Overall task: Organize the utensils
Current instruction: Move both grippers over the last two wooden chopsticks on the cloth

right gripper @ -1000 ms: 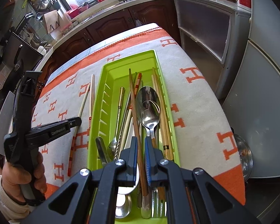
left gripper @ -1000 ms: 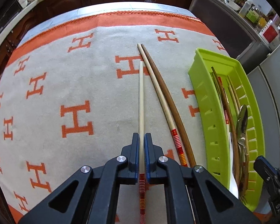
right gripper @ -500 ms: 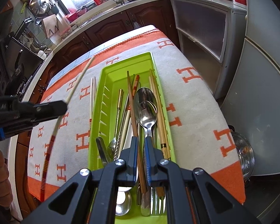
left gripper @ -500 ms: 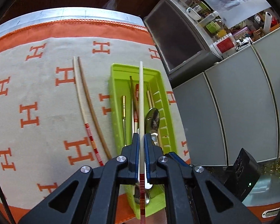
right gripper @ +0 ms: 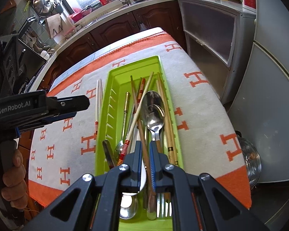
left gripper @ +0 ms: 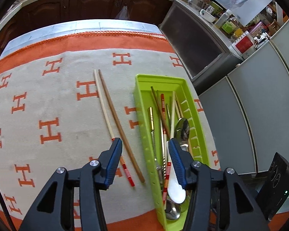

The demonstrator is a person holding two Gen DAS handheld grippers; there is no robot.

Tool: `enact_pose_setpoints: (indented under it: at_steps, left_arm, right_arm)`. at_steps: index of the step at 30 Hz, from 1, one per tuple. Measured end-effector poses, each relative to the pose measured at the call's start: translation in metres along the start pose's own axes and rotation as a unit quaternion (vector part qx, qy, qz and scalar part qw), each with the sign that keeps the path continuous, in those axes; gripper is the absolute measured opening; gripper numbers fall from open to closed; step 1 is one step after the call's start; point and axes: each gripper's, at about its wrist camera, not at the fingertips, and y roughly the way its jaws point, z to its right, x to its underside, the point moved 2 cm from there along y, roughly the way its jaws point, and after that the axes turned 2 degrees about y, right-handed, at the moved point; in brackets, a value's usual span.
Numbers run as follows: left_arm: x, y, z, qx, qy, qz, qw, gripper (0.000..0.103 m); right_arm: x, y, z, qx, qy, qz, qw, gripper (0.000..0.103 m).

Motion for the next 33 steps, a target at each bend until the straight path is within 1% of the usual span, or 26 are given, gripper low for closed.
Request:
enact_pose_setpoints:
  at_steps: [3, 9, 18, 24, 26, 27, 31, 32, 33]
  left_arm:
    - [0.006, -0.008, -0.021, -0.012, -0.013, 0.008, 0.9998, 0.052]
    - [0.022, -0.021, -0.06, -0.051, -0.03, 0.027, 0.9979, 0.052]
    - [0.036, -0.032, -0.109, -0.109, -0.048, 0.051, 0.9915, 0.056]
    - [0.04, -0.032, -0.125, -0.134, -0.046, 0.058, 0.9883, 0.057]
    - [0.041, -0.031, -0.128, -0.141, -0.043, 0.061, 0.9872, 0.064]
    - [0.041, -0.031, -0.129, -0.143, -0.042, 0.063, 0.9868, 0.065]
    - [0.041, -0.027, -0.134, -0.153, -0.038, 0.065, 0.9854, 0.066]
    - [0.041, -0.026, -0.135, -0.154, -0.037, 0.065, 0.9852, 0.066]
    - [0.041, -0.025, -0.136, -0.155, -0.037, 0.065, 0.9851, 0.067]
  right_arm:
    - [-0.001, 0.004, -0.01, -0.008, -0.011, -0.006, 1.0, 0.008]
    - [-0.005, 0.01, -0.035, -0.014, -0.043, -0.017, 0.999, 0.008]
    - [-0.012, 0.019, -0.079, -0.02, -0.097, -0.024, 0.995, 0.008]
    - [-0.019, 0.034, -0.097, -0.016, -0.121, -0.042, 0.992, 0.008]
    - [-0.021, 0.04, -0.103, -0.015, -0.126, -0.05, 0.991, 0.008]
    - [-0.023, 0.042, -0.104, -0.014, -0.128, -0.054, 0.99, 0.008]
    - [-0.029, 0.055, -0.11, -0.012, -0.135, -0.075, 0.988, 0.009]
    - [-0.03, 0.059, -0.112, -0.009, -0.137, -0.079, 0.987, 0.012]
    - [-0.032, 0.063, -0.113, -0.007, -0.14, -0.083, 0.987, 0.016]
